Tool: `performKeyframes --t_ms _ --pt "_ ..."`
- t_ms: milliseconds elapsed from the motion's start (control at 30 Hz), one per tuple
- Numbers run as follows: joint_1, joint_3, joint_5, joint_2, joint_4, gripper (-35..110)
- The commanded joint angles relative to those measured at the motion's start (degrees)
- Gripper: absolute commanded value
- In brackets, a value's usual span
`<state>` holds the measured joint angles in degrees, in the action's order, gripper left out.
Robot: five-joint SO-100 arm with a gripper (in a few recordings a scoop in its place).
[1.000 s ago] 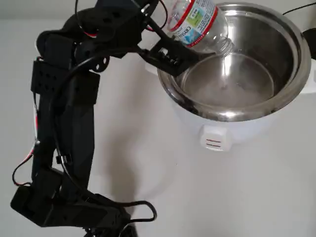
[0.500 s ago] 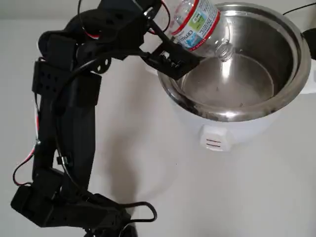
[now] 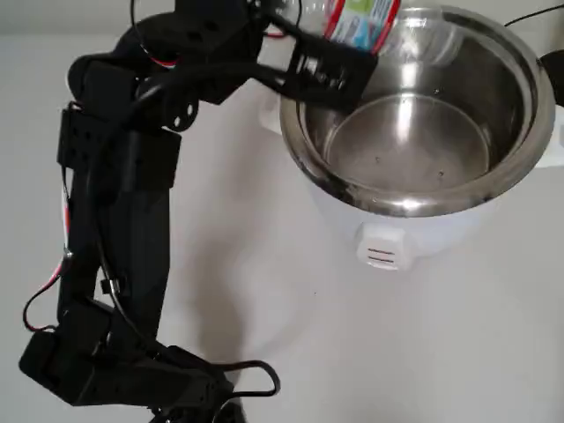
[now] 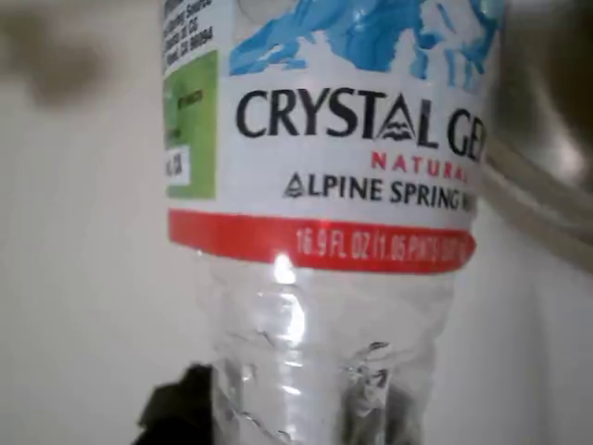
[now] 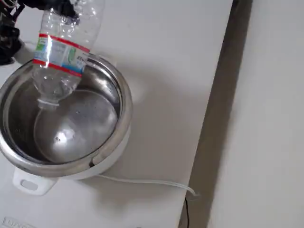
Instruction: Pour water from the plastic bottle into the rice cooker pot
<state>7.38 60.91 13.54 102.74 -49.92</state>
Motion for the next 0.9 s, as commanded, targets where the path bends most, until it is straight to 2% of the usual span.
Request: performKeyframes --t_ms 0,233,400,600,867 --pt "-4.13 -4.04 -17.23 4.92 1.85 13" --pt "-14.59 -2.20 -43.86 7.91 -1.14 12" --pt "-20.30 8.61 -56.78 15.73 0.62 12" --pt "-23.47 44.21 -73.12 37.27 19.60 13" --pt "-24.96 85.87 -81.74 56.95 41.57 13"
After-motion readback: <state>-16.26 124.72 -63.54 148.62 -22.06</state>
